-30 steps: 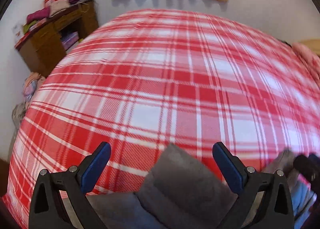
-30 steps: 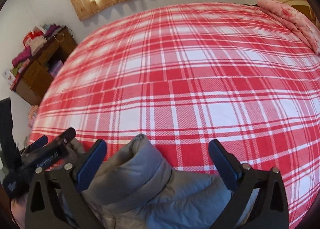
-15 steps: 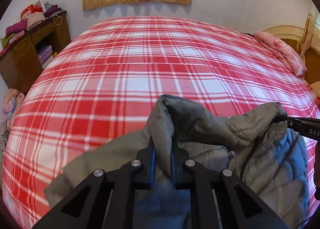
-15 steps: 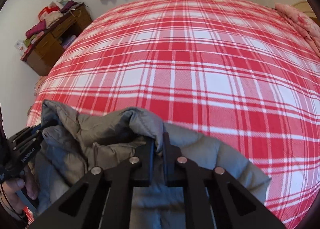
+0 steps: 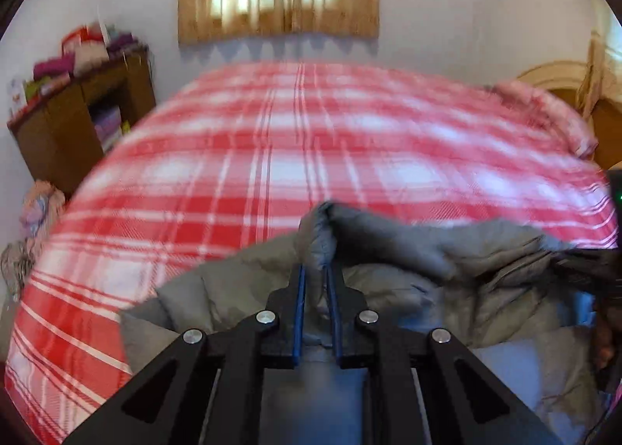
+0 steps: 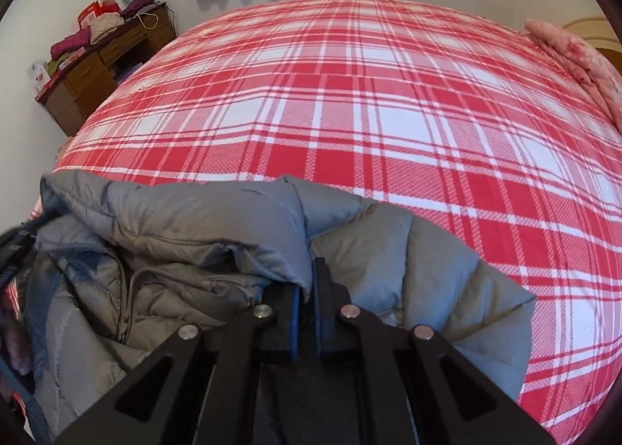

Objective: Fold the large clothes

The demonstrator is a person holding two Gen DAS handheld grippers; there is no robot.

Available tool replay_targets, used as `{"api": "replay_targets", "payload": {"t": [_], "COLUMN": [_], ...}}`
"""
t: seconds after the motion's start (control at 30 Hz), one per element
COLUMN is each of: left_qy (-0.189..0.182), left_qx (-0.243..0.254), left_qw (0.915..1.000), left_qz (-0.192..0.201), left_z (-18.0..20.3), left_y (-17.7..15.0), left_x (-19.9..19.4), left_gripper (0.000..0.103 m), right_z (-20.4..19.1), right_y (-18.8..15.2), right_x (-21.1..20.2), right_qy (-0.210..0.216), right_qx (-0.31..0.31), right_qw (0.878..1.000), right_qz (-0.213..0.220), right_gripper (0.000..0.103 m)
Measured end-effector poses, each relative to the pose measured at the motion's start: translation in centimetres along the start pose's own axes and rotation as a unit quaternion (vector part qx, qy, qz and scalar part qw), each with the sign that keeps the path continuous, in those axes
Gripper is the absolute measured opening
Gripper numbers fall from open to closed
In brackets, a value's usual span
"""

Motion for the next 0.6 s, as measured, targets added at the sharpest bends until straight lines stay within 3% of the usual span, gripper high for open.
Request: {"api": "replay_targets", "payload": {"t": [0.07,0.1,0.13,0.2,0.37,0.43,0.53,0.6], "left_qy": [0.015,0.021,0.030,0.073,0.170,0.177,0.170,0.171], "left_qx": [-0.006,-0.014,-0.026,-0.036,-0.012,0.006,0.032,0.035], "left_qw": [0.9994,0.9988,0.9975,0.9939,0.9852,0.9829,0.9823,0.9825], "left_qz": [0.029,0.041,0.058,0.075,-0.012,-0.051,-0.071,-0.065], "left_z": [-0.4,-0.7,-1.1,-2.0,-3.8,-3.8,-3.4,-3.4], "left_y": [0.9,1.4,1.9,3.4,3.9,1.9,-0.6,-0.9], "left_x": [-1.7,-2.1,-2.6,-2.3,3.5,5.5,6.4,6.1], "left_gripper": [0.039,0.069,0.090,0.092,0.092,0.092,0.092,0.092], "right_z": [0.2,0.2,0.2,0.0,0.1,0.2,0.3,0.5], "right_y": [0.0,-0.1,-0.2,-0.2,-0.4,-0.4,-0.5,-0.4], "right_x": [0.2,0.1,0.2,0.2,-0.1,-0.3,-1.1,-2.0], "right_qy": [0.003,0.003,0.003,0.000,-0.002,0.001,0.015,0.014], "right_qx": [0.004,0.003,0.002,-0.004,-0.014,-0.016,-0.015,-0.015], "right_qw": [1.000,1.000,1.000,1.000,1.000,1.000,1.000,1.000], "right_qz": [0.002,0.003,0.005,0.008,0.012,0.013,0.014,0.017], "right_gripper": [0.007,0.007,0.007,0.007,0.008,0.008,0.016,0.032]}}
Point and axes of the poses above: each gripper's, at about its wrist camera, not at the fingertips, and x roughly the way its jaws point, z to its right, y to its top, the point moved 9 cm from there along x, roughly the way its jaws point, and after that the axes turned 5 degrees about y, right-handed, at the moved point
